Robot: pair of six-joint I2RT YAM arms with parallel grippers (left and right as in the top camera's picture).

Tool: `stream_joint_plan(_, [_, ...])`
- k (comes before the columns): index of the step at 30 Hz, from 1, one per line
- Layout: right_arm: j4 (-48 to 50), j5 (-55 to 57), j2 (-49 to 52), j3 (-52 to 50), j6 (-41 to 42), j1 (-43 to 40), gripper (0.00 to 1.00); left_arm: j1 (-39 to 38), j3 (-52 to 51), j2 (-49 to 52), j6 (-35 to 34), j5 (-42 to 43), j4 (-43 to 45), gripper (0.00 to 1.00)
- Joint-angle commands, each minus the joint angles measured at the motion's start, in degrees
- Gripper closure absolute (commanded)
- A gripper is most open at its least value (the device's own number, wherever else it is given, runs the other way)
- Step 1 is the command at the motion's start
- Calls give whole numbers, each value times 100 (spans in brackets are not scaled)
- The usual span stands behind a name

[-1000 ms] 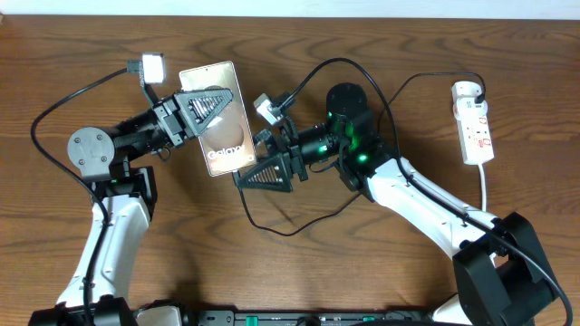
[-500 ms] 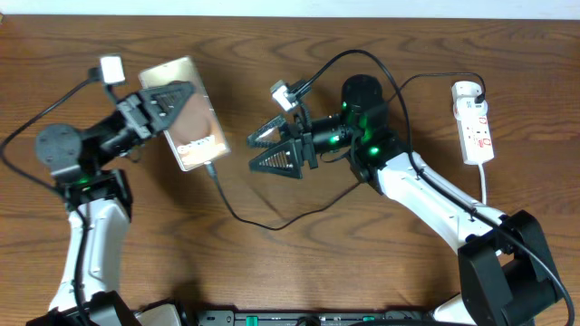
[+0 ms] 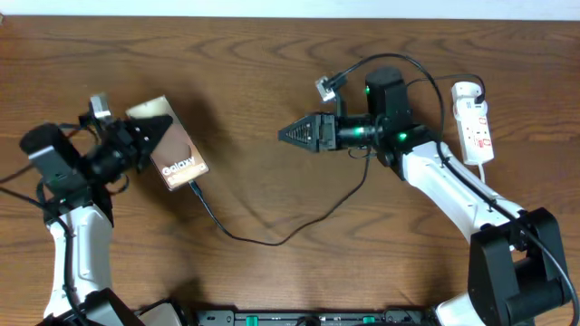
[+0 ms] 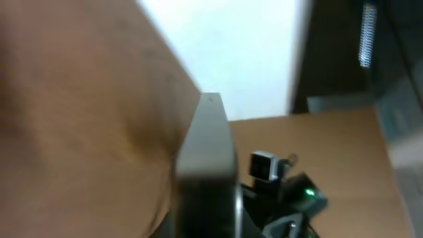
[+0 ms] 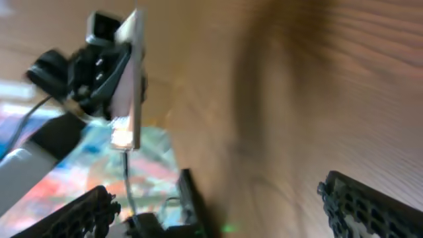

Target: Plug charger to phone and switch on socket

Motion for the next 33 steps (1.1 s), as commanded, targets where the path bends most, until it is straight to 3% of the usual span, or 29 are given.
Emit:
stream_joint_plan(1, [-448, 979, -37, 57, -671, -39, 1, 20, 66, -72, 1827, -752, -962, 93])
stream_joint_plan(11, [-2284, 2907, -638, 306, -1121, -39, 1, 15, 57, -68, 3069, -2761, -3060, 93])
stream_joint_plan(21, [-3495, 4083, -1956, 306, -1139, 24, 1, -490, -46, 940, 3185, -2822, -2841, 93])
stream_joint_plan(24, [-3722, 4282, -2052, 306, -1169, 39, 1, -822, -46, 1272, 3161, -2839, -2505, 93])
stream_joint_plan(27, [-3807, 4382, -2048, 306, -1200, 42, 1, -1073, -46, 1458, 2857, -3379, -2232, 92])
stream_joint_plan(33, [-3873, 4457, -2048, 304, -1200, 42, 1, -1296, -46, 1598, 2857, -3786, -2177, 93])
